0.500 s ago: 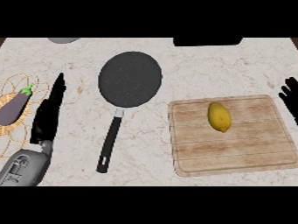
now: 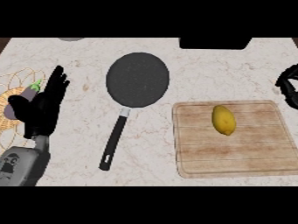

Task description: Pick the lemon from the cutting board and place it in the pan

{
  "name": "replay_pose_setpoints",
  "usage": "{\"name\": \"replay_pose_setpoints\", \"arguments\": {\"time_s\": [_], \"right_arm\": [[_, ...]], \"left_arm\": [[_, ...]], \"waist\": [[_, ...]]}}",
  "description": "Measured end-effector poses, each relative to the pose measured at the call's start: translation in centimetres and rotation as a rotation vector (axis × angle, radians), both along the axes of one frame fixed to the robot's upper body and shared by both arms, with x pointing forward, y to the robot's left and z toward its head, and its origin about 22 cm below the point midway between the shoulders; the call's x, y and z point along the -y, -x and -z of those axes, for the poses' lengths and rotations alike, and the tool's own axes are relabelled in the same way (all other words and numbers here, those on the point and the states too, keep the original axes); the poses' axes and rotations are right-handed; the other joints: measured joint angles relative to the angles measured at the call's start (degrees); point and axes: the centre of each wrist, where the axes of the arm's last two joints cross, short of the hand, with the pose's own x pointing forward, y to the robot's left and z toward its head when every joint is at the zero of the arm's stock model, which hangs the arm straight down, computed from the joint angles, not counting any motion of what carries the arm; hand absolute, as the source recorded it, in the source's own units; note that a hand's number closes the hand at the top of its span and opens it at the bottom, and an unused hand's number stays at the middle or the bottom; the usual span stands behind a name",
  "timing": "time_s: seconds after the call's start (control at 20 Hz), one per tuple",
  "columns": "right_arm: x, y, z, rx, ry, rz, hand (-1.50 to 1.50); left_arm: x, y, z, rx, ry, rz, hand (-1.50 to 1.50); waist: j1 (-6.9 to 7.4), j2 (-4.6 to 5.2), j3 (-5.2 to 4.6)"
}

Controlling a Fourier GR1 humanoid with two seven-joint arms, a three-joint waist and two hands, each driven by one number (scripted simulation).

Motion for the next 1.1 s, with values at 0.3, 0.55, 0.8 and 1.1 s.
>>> {"name": "replay_pose_setpoints", "arguments": {"time_s": [0.3, 0.55, 0.8, 1.1], "right_arm": [[4.9, 3.3, 1.0, 0.087, 0.228, 0.01, -1.5], [6.5, 3.3, -1.2, 0.142, 0.415, -0.044, -1.5], [4.4, 1.8, -4.6, 0.141, 0.558, -0.113, -1.5], [0.3, 0.4, -7.1, 0.087, 0.813, -0.177, -1.5]], "left_arm": [[-1.1, 0.9, -1.2, -0.017, 0.063, -0.004, 0.0], [-1.2, 0.9, -1.6, -0.027, 0.076, 0.003, 0.0], [-1.0, 1.7, -2.0, -0.024, 0.078, 0.012, 0.0], [-1.1, 1.5, -2.0, -0.026, 0.082, 0.018, 0.0]], "waist": [[-1.08, -0.08, -0.03], [-1.03, 0.04, -0.07], [-0.66, 0.01, -0.14], [-0.29, 0.11, -0.19]]}}
